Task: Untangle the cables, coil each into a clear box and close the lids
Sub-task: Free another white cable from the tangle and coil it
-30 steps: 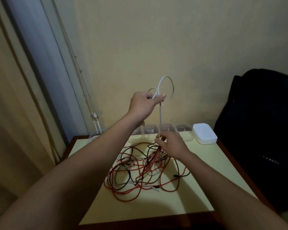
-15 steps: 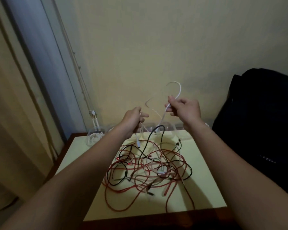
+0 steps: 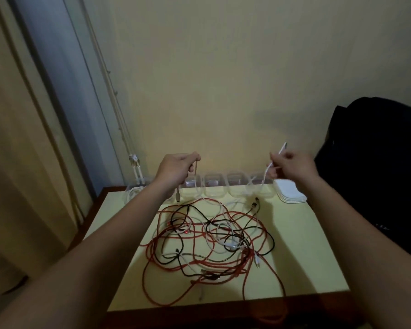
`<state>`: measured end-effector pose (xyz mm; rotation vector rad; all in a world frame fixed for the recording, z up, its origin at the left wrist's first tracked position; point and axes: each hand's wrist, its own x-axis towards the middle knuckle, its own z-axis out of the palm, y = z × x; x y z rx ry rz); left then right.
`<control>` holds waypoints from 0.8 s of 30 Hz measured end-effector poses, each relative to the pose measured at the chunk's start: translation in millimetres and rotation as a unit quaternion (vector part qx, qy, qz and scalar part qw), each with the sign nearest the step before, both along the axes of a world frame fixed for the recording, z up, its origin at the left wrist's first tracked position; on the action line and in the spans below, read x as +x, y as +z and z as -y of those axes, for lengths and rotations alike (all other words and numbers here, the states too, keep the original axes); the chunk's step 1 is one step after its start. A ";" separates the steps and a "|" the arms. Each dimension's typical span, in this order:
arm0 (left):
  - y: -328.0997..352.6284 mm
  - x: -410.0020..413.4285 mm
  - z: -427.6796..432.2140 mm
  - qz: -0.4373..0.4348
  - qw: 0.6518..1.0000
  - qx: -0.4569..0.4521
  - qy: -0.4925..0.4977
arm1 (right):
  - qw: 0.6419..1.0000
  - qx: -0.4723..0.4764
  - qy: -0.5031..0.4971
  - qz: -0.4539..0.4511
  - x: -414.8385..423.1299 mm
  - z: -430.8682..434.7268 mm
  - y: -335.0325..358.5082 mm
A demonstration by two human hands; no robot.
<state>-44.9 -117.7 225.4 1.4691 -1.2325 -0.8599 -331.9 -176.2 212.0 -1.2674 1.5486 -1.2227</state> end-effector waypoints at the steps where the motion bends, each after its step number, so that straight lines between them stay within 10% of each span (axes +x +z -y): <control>1: 1.2 -1.0 -1.2 -0.004 1.000 -0.002 -0.004 | 0.995 0.031 0.014 -0.095 -3.0 -0.6 -10.4; 6: 6.0 -9.2 -14.2 -0.010 0.999 -0.017 -0.041 | 0.839 0.102 0.041 -0.532 12.1 -30.2 -27.3; 10: 9.9 -19.6 -35.5 -0.008 0.992 -0.010 -0.126 | 0.947 -0.111 0.124 -0.276 54.9 -58.5 -6.4; 24: 14.9 -46.2 -166.0 -0.372 0.898 0.093 -0.218 | 0.941 -0.275 0.133 -0.148 57.5 -193.6 25.8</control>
